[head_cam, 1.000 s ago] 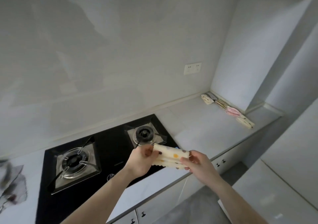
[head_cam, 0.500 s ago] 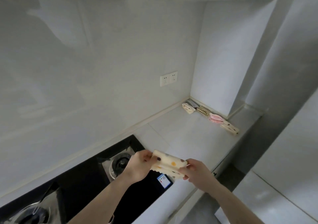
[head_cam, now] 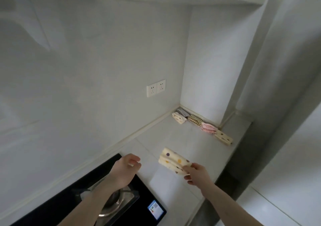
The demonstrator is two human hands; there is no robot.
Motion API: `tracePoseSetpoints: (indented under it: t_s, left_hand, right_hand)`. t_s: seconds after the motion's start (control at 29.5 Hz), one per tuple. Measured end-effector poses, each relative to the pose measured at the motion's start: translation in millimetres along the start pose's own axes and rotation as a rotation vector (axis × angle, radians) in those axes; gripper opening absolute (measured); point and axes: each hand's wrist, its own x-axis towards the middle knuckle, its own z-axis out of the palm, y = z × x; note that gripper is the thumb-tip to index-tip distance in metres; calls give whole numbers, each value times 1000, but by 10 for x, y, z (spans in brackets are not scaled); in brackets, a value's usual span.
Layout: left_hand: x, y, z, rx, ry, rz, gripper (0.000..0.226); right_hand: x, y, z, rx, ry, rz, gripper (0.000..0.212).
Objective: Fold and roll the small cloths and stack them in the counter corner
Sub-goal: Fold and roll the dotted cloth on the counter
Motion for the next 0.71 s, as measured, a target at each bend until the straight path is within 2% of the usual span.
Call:
tracePoseSetpoints:
  t_s: [0.1, 0.3, 0.51, 0.71]
  left_hand:
    - [193, -34, -41, 20, 35, -23, 18]
    - [660, 14, 23, 62, 70, -113, 17]
    - [1187, 289, 327, 66, 113, -178, 15]
    - [1692, 623, 654, 34, 191, -234, 14]
  right_hand:
    - [407, -24, 64, 89, 9, 74, 12]
    - [1377, -50, 64, 97, 43, 118, 9]
    - [2376, -81, -406, 43, 99, 154, 10]
    - [3278, -45, -803, -93, 178, 160, 22]
